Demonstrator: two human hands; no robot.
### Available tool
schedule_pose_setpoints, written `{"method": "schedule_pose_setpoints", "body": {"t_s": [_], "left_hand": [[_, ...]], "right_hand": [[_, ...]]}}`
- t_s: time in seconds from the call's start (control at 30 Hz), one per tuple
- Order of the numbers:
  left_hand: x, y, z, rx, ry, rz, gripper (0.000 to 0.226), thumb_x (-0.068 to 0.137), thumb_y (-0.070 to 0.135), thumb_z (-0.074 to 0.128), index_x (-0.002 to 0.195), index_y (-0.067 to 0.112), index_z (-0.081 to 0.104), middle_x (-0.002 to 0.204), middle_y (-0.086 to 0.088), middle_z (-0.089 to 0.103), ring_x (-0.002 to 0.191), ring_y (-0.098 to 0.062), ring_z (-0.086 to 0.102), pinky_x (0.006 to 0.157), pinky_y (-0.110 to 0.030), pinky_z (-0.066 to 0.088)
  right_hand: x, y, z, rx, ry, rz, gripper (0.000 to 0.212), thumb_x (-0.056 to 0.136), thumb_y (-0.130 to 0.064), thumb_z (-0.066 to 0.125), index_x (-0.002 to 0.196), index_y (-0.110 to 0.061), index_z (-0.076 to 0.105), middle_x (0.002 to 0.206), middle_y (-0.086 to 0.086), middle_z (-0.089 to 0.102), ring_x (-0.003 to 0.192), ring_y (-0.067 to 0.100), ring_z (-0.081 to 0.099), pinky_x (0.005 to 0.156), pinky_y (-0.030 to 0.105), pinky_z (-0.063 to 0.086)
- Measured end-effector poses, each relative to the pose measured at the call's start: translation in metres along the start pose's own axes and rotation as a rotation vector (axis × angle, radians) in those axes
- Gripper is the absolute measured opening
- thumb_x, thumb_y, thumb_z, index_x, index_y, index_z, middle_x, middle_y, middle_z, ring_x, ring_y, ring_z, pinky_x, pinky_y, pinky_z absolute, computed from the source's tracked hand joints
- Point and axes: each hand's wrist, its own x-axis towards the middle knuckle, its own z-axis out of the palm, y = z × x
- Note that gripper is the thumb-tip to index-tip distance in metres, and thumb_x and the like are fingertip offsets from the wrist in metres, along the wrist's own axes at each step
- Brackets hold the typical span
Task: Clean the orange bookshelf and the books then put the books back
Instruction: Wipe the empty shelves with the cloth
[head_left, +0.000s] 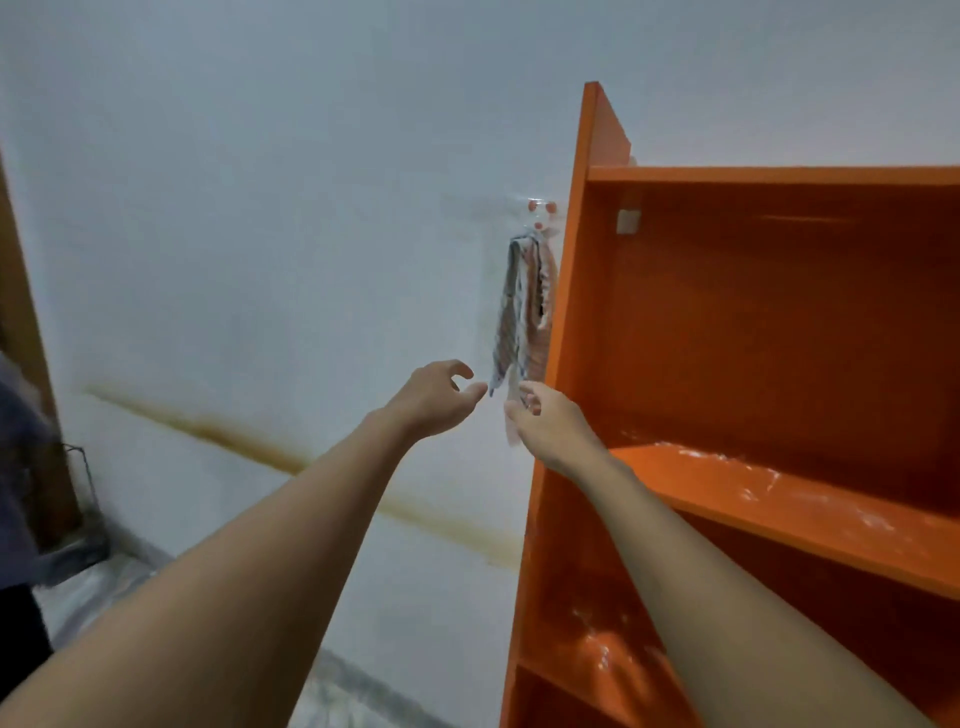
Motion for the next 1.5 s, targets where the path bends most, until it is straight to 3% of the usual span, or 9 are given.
{"method": "schedule_pose_setpoints", "body": {"t_s": [0.23, 0.47, 0.73, 0.83, 0.93, 1.17, 1.3, 1.4, 1.5], "left_hand": [[0.156, -0.033, -0.026, -0.062, 0.009, 0.096, 0.044, 0.094, 0.045, 0.053, 0.126, 0.015, 0.06, 0.121, -0.009, 0.066, 0.102, -0.021, 0.061, 0.09, -0.033, 0.049], [0.292, -0.021, -0.022, -0.298, -0.082, 0.154, 0.053, 0.094, 0.049, 0.052, 0.135, 0.017, 0.052, 0.128, -0.011, 0.06, 0.111, -0.028, 0.059, 0.093, -0.042, 0.052], [0.349, 0.021, 0.01, -0.775, -0.28, 0.056, 0.043, 0.098, 0.045, 0.041, 0.12, 0.013, 0.062, 0.105, -0.007, 0.068, 0.096, -0.025, 0.066, 0.087, -0.041, 0.056], [0.35, 0.032, 0.008, -0.863, -0.242, 0.049, 0.04, 0.097, 0.044, 0.042, 0.108, 0.013, 0.065, 0.103, -0.011, 0.07, 0.094, -0.028, 0.067, 0.085, -0.042, 0.055], [0.349, 0.038, -0.007, -0.991, -0.191, 0.059, 0.046, 0.092, 0.057, 0.05, 0.102, 0.016, 0.067, 0.096, -0.008, 0.073, 0.087, -0.024, 0.07, 0.068, -0.034, 0.058], [0.323, 0.02, -0.037, -1.044, -0.184, -0.026, 0.03, 0.09, 0.025, 0.066, 0.112, 0.004, 0.064, 0.106, -0.018, 0.071, 0.093, -0.028, 0.07, 0.072, -0.036, 0.06], [0.286, 0.004, -0.037, -1.102, -0.175, -0.081, 0.027, 0.091, 0.012, 0.06, 0.115, 0.001, 0.062, 0.11, -0.021, 0.07, 0.097, -0.032, 0.069, 0.078, -0.039, 0.059], [0.248, -0.007, -0.032, -1.022, -0.061, -0.098, 0.011, 0.092, 0.014, 0.061, 0.1, 0.008, 0.065, 0.1, -0.015, 0.069, 0.087, -0.025, 0.067, 0.077, -0.036, 0.058], [0.208, -0.016, -0.029, -0.926, 0.045, -0.126, 0.008, 0.092, 0.012, 0.059, 0.086, 0.014, 0.063, 0.094, -0.012, 0.066, 0.079, -0.021, 0.064, 0.072, -0.034, 0.057]], "right_hand": [[0.144, -0.029, 0.033, 0.093, 0.279, 0.117, 0.053, 0.096, -0.025, 0.048, 0.147, -0.018, 0.036, 0.148, 0.002, 0.041, 0.131, 0.024, 0.044, 0.086, 0.016, 0.045], [0.263, -0.022, 0.024, 0.2, 0.585, 0.377, 0.065, 0.093, -0.033, 0.055, 0.15, -0.023, 0.025, 0.148, 0.008, 0.031, 0.134, 0.031, 0.037, 0.105, 0.042, 0.035], [0.332, -0.011, 0.02, 0.166, 0.733, 0.21, 0.041, 0.098, -0.032, 0.048, 0.137, -0.046, 0.048, 0.116, -0.003, 0.068, 0.1, 0.023, 0.062, 0.08, 0.027, 0.044], [0.336, -0.019, 0.015, 0.169, 0.811, 0.146, 0.038, 0.1, -0.021, 0.046, 0.13, -0.04, 0.059, 0.099, -0.002, 0.07, 0.087, 0.019, 0.06, 0.071, 0.021, 0.037], [0.334, -0.03, 0.013, 0.118, 0.889, 0.043, 0.043, 0.096, -0.007, 0.049, 0.131, -0.028, 0.061, 0.113, -0.003, 0.068, 0.097, 0.017, 0.06, 0.077, 0.018, 0.037], [0.295, -0.029, 0.02, -0.048, 0.74, -0.219, 0.055, 0.087, -0.014, 0.059, 0.136, -0.037, 0.055, 0.114, -0.008, 0.057, 0.104, 0.013, 0.053, 0.084, 0.025, 0.044], [0.247, -0.026, 0.033, 0.21, 0.51, -0.193, 0.063, 0.087, -0.022, 0.065, 0.142, -0.044, 0.041, 0.13, -0.016, 0.049, 0.112, -0.002, 0.051, 0.094, 0.016, 0.044], [0.202, -0.023, 0.039, 0.349, 0.419, -0.184, 0.056, 0.085, 0.003, 0.052, 0.128, -0.032, 0.058, 0.113, -0.016, 0.064, 0.097, -0.012, 0.056, 0.08, 0.007, 0.044], [0.158, -0.025, 0.043, 0.319, 0.329, -0.189, 0.04, 0.084, 0.003, 0.049, 0.104, -0.025, 0.07, 0.092, -0.004, 0.072, 0.086, 0.009, 0.065, 0.071, 0.019, 0.05]]}}
